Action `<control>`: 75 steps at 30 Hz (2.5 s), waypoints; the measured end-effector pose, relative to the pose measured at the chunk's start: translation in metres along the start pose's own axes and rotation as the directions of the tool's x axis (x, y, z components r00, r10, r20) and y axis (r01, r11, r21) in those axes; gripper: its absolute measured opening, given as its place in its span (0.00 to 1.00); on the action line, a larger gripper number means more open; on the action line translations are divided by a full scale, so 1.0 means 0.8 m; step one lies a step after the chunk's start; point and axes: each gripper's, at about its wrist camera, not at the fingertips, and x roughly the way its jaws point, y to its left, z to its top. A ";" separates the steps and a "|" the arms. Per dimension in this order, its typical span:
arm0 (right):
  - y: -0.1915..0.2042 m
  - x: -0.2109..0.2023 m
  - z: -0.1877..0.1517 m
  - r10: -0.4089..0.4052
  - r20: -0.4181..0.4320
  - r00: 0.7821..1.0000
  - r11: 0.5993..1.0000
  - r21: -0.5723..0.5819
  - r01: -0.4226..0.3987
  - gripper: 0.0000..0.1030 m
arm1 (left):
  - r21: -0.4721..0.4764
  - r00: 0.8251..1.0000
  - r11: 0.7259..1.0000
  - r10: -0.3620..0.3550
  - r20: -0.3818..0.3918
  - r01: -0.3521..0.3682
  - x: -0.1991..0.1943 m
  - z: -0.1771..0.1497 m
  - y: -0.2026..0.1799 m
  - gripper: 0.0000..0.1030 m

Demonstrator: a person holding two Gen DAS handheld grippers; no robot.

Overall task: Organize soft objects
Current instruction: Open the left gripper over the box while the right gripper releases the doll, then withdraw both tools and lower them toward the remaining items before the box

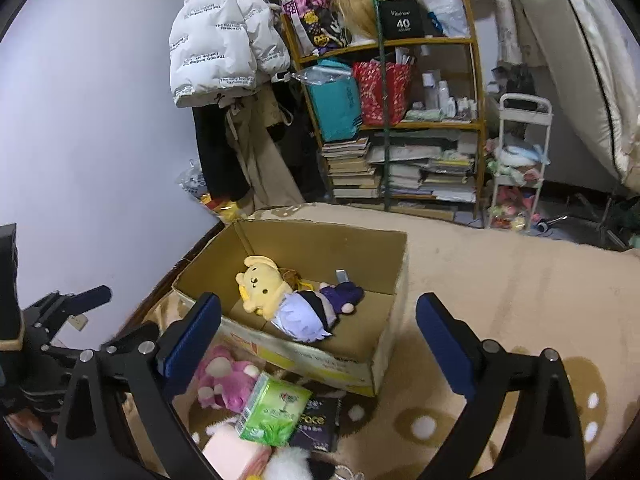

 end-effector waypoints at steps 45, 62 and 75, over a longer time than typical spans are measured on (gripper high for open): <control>0.032 -0.023 -0.087 -0.093 -0.191 0.977 0.993 -0.084 0.078 0.99 | -0.023 0.991 0.994 -0.104 -0.087 0.102 -0.020 -0.090 -0.019 0.89; 0.013 0.030 -0.105 -0.073 -0.333 0.940 0.997 -0.015 0.072 0.99 | -0.025 0.966 0.986 -0.165 -0.198 0.163 0.028 -0.103 -0.037 0.89; 0.006 0.065 -0.121 -0.068 -0.429 0.901 0.997 0.007 0.078 0.99 | -0.003 0.941 0.978 -0.200 -0.273 0.207 0.050 -0.112 -0.056 0.89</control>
